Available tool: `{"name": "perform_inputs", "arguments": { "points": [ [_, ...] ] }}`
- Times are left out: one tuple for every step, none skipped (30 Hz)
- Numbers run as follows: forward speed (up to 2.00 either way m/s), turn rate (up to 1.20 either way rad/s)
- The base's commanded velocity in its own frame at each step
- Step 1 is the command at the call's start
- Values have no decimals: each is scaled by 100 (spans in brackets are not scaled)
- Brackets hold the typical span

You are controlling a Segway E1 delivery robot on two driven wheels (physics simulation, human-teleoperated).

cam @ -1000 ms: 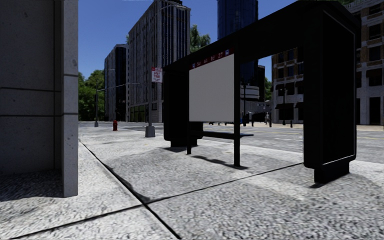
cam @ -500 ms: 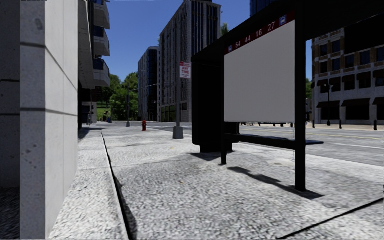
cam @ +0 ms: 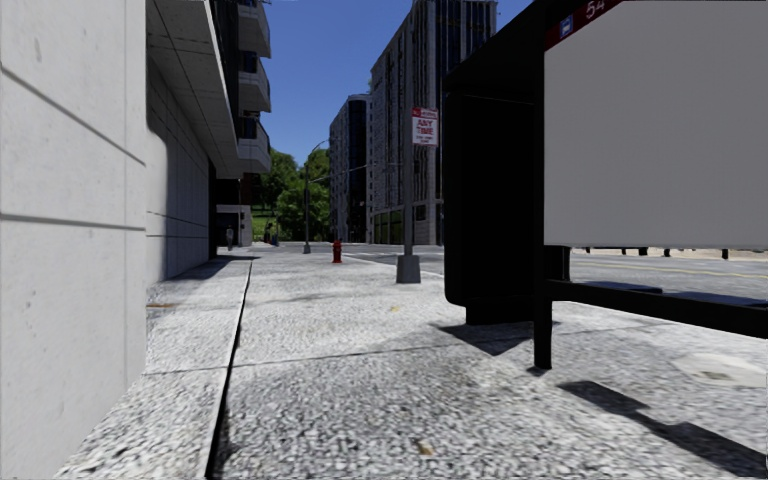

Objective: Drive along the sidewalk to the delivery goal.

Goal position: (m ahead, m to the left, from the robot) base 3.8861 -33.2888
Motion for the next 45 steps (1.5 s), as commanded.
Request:
{"name": "perform_inputs", "arguments": {
  "points": [
    [194,39],
    [194,39],
    [194,39],
    [194,39],
    [194,39],
    [194,39],
    [194,39],
    [194,39],
    [194,39],
    [194,39],
    [194,39],
    [194,39],
    [194,39],
    [194,39],
    [194,39],
    [194,39],
    [194,39],
    [194,39],
    [194,39],
    [194,39],
    [194,39],
    [194,39],
    [194,39],
    [194,39],
    [194,36],
    [194,36],
    [194,24],
    [194,0],
    [194,0],
    [194,0],
    [194,0],
    [194,0],
    [194,0],
    [194,0],
    [194,0],
    [194,0],
    [194,0],
    [194,0],
    [194,0],
    [194,0],
    [194,0],
    [194,0],
    [194,0],
    [194,0],
    [194,0]
  ]
}}
